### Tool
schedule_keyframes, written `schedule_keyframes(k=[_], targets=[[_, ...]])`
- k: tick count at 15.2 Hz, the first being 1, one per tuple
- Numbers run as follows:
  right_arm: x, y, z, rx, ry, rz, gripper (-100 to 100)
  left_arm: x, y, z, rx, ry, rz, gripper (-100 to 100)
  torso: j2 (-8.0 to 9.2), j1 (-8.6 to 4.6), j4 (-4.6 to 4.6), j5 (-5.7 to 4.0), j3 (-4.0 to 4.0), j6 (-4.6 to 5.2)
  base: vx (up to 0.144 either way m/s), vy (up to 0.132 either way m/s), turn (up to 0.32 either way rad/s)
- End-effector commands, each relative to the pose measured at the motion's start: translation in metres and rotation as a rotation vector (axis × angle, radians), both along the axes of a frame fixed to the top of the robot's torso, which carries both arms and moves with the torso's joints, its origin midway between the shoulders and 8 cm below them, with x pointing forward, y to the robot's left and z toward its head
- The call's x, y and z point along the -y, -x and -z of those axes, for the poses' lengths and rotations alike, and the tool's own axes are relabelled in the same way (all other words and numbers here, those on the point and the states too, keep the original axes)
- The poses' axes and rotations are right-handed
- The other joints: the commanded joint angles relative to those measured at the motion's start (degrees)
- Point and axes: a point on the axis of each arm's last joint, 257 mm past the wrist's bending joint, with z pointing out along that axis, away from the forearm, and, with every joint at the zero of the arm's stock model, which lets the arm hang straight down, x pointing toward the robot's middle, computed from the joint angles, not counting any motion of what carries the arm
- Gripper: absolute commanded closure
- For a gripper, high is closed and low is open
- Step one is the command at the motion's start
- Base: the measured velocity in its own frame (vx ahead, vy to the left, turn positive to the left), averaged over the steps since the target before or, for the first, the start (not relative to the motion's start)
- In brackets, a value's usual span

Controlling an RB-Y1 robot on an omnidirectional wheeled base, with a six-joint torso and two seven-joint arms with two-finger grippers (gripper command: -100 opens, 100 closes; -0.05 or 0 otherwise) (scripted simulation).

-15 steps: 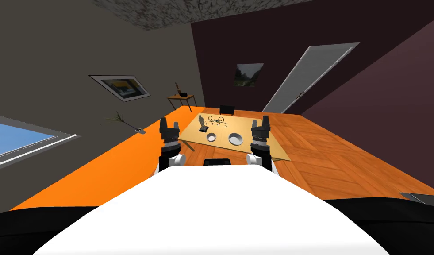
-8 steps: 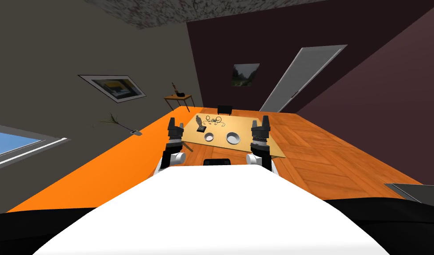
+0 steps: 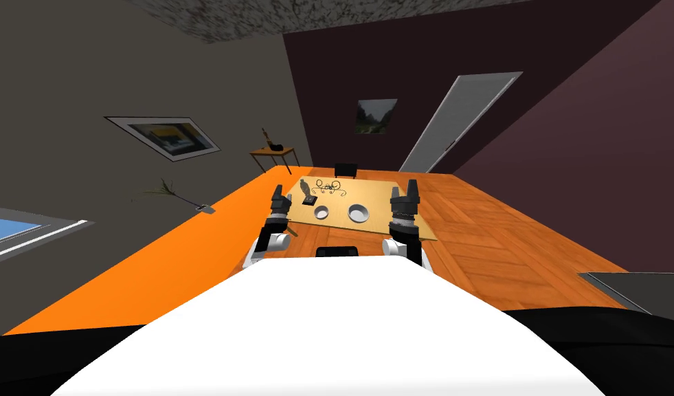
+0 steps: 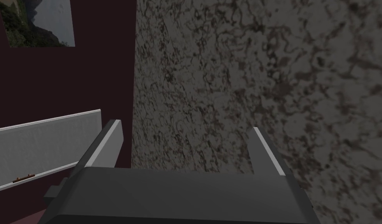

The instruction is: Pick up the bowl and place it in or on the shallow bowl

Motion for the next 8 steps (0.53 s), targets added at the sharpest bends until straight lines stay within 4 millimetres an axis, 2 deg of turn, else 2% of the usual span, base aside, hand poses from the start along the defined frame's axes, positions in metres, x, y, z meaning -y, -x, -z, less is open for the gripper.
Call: schedule_keyframes(k=[1, 3, 4, 6, 8], targets=[[0.000, 0.000, 0.000, 0.000, 0.000, 0.000, 0, 0.002, -0.013, 0.017, -0.056, 0.008, 0.013, -100, 0.00, 0.00, 0.00, 0.00, 0.00, 0.00, -0.016, -0.038, -0.076], [0.000, 0.000, 0.000, 0.000, 0.000, 0.000, 0, 0.001, -0.015, 0.024, -0.085, 0.009, 0.011, -100, -0.01, -0.03, 0.00, -0.01, 0.00, 0.00, -0.014, -0.034, -0.043], [0.000, 0.000, 0.000, 0.000, 0.000, 0.000, 0, 0.002, -0.024, 0.036, -0.122, 0.015, 0.019, -100, -0.01, -0.01, 0.00, 0.00, -0.01, -0.01, -0.009, -0.028, -0.050], [0.000, 0.000, 0.000, 0.000, 0.000, 0.000, 0, 0.002, -0.025, 0.041, -0.145, 0.016, 0.018, -100, -0.03, 0.01, -0.01, 0.00, -0.01, 0.00, -0.012, -0.022, -0.038], [0.000, 0.000, 0.000, 0.000, 0.000, 0.000, 0, 0.002, -0.035, 0.057, -0.197, 0.023, 0.023, -100, -0.02, 0.03, 0.00, 0.01, -0.01, 0.00, -0.012, -0.022, -0.049]])
